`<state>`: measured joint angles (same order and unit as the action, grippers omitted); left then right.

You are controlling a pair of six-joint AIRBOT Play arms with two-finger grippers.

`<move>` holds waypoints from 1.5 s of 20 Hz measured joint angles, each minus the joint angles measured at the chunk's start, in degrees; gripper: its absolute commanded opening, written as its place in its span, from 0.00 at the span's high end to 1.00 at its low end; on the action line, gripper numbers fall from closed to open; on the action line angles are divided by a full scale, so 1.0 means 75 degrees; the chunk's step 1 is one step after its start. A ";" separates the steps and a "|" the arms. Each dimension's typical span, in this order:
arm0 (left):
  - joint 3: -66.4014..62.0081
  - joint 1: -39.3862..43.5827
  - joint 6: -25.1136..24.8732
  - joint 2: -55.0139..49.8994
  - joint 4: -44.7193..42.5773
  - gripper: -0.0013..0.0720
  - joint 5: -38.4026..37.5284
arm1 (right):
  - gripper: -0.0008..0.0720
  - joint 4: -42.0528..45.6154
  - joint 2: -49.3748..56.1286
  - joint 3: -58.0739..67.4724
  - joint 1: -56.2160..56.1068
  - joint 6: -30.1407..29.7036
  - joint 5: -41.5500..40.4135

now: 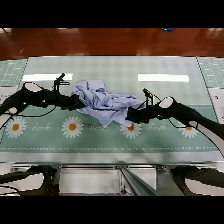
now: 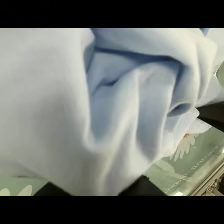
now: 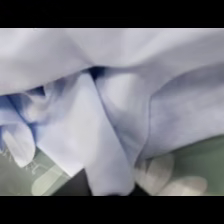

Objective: Fold the shirts.

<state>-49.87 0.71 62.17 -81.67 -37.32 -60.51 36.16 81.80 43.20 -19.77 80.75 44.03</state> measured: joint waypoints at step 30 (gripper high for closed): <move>-0.5144 -0.0583 0.1469 0.5651 -0.2264 0.96 -0.3319 | 0.95 0.5403 -0.7758 0.5286 0.0991 0.2990 0.6006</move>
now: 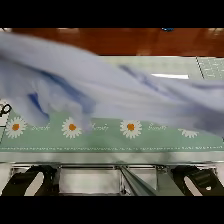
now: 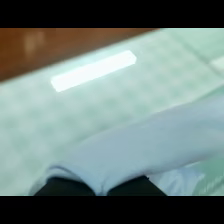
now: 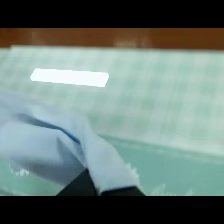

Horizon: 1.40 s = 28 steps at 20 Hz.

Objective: Fold the shirts.

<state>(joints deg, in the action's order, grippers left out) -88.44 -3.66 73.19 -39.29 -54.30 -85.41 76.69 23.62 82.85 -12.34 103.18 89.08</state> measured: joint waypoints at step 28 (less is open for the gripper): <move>-0.0303 -0.0577 0.1070 -0.7621 -0.1276 0.29 0.1614 | 0.43 -0.3276 0.8979 -0.0577 0.3829 -0.2906 -0.3153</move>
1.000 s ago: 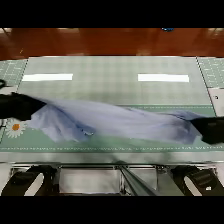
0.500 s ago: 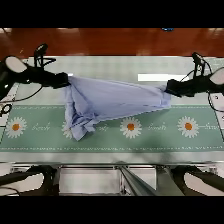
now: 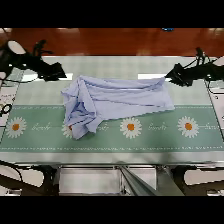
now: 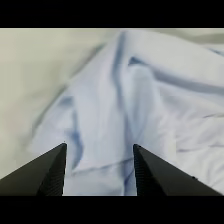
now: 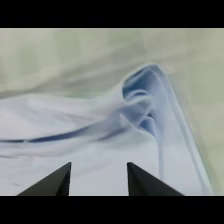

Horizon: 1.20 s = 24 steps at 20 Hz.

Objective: Fold the shirts.

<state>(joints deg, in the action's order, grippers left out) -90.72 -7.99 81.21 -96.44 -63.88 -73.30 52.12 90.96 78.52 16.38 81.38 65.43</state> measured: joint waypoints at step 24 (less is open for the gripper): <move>0.6373 -0.1008 -0.3284 0.1953 0.3541 0.32 0.0790 | 0.43 -0.0519 -0.3430 -0.5829 0.2226 -0.1393 -0.0265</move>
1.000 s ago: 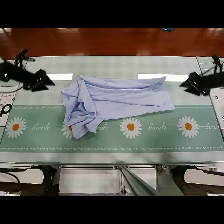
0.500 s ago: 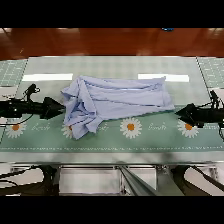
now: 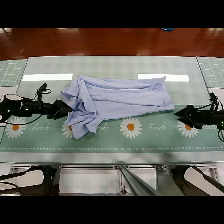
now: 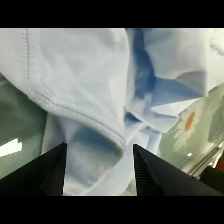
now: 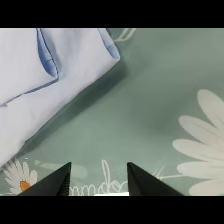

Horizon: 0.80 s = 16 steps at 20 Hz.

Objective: Fold the shirts.

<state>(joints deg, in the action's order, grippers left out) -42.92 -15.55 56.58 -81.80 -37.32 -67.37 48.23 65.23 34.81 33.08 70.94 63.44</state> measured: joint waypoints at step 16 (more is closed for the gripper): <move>-0.0114 0.0213 0.0857 -0.0041 -0.1393 0.96 0.0356 | 0.43 -0.0557 0.2238 0.1475 -0.0312 -0.0020 -0.0481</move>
<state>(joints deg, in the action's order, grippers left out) -43.77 -13.96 63.00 -82.11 -47.77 -64.71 44.05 82.02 45.87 30.74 70.78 59.83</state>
